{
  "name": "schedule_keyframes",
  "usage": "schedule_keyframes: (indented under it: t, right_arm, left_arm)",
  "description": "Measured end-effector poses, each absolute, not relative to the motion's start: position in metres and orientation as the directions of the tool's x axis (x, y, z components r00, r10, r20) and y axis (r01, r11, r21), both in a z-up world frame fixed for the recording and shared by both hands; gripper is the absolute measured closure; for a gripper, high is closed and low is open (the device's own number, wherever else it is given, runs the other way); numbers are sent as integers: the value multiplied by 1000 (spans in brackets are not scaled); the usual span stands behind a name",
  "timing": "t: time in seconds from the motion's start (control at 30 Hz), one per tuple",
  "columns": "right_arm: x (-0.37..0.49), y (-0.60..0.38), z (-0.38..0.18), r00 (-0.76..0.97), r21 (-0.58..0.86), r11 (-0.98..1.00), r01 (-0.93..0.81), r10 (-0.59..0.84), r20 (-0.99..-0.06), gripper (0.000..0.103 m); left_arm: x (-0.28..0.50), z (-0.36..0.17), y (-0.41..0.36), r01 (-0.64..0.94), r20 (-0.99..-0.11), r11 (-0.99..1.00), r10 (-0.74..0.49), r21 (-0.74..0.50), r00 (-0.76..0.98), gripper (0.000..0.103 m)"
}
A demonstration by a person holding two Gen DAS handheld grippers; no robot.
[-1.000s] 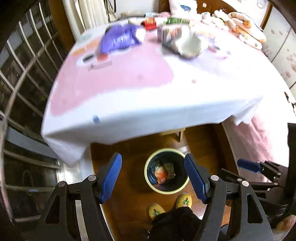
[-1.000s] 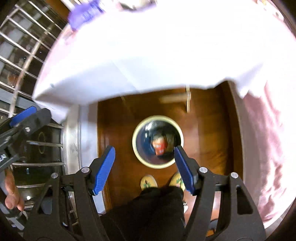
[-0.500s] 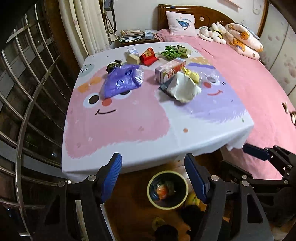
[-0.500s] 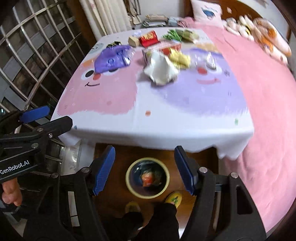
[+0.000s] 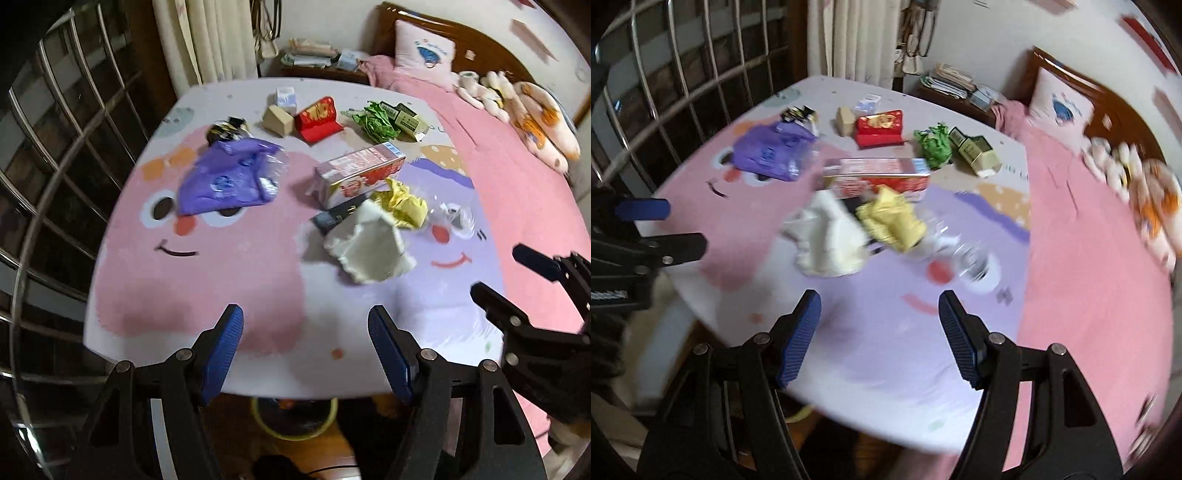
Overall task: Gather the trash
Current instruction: 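Move both tools back over the table toward the tissue and bottle, then grasp the crumpled white tissue with the left gripper while the right gripper grasps the plastic bottle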
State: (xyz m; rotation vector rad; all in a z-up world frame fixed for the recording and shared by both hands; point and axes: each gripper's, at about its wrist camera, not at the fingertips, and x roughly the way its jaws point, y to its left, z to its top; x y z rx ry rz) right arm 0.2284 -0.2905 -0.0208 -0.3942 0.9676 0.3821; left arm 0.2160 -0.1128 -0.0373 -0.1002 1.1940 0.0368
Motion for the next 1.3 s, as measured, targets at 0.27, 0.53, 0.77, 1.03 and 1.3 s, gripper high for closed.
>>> schedule_keyframes:
  t: [0.27, 0.53, 0.77, 1.03, 1.3]
  right_arm:
    - [298, -300, -83, 522, -339, 698, -630, 58, -851, 39]
    - [345, -286, -140, 470, -382, 585, -715, -1, -883, 58]
    - [386, -296, -141, 335, -213, 621, -755, 86, -938, 62]
    - [423, -333, -126, 180, 57, 771, -634, 219, -959, 68]
    - [418, -348, -115, 142, 186, 816, -547, 310, -940, 83]
  left_arm:
    - [279, -68, -165, -162, -952, 987, 36, -14, 304, 32]
    - [325, -105, -177, -221, -970, 975, 60, 6, 237, 32]
    - [349, -126, -178, -267, -980, 964, 37, -17, 195, 32]
    - [365, -143, -173, -311, -990, 950, 19, -26, 140, 32]
    - [367, -149, -186, -261, -994, 965, 24, -6, 111, 32]
